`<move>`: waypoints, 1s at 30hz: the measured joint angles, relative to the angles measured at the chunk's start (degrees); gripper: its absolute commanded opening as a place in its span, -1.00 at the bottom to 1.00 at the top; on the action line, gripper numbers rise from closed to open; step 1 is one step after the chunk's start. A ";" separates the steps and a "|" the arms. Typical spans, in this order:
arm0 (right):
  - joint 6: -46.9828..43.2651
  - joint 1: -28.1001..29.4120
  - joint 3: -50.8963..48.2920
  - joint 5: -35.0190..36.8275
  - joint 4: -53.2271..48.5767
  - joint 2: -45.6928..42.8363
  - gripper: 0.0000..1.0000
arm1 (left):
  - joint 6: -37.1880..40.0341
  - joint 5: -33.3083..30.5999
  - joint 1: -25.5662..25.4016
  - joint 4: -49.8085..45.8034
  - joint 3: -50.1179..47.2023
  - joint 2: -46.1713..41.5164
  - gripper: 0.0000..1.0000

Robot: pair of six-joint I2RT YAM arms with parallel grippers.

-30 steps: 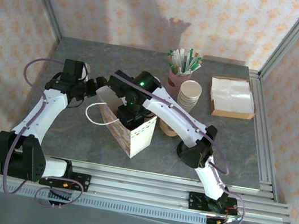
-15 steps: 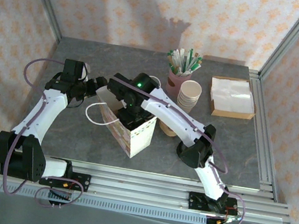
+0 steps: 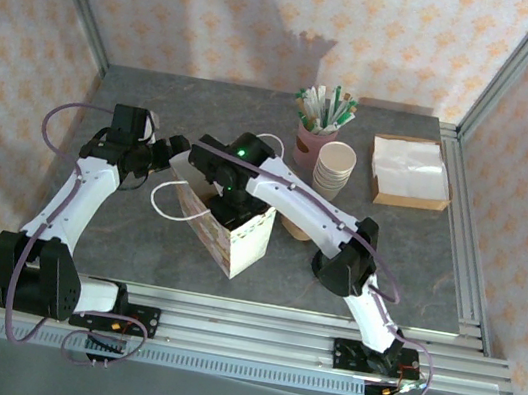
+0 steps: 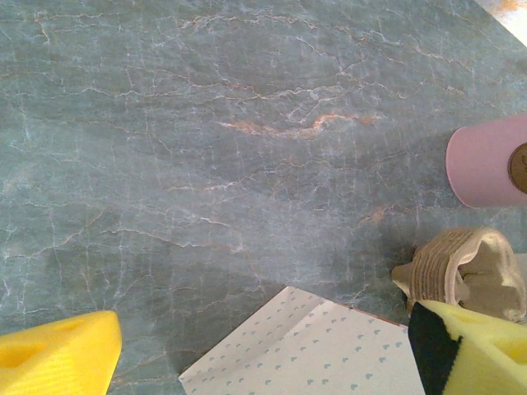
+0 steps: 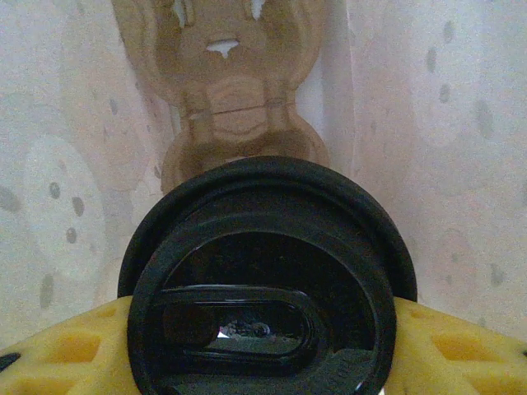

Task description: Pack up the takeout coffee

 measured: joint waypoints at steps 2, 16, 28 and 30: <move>0.02 0.00 -1.51 -0.22 0.81 -0.02 0.16 | 0.00 0.00 0.00 0.00 0.02 0.00 0.83; 0.07 -0.02 -6.23 0.00 4.83 -0.94 0.14 | 0.00 0.00 0.00 0.00 0.00 0.00 0.83; 0.57 -0.02 -10.82 0.26 8.09 -3.65 0.14 | 0.00 0.00 0.00 0.00 0.00 0.00 0.83; 0.72 -0.02 -11.06 0.22 8.41 -3.91 0.13 | 0.00 0.00 0.00 0.00 0.00 0.00 0.83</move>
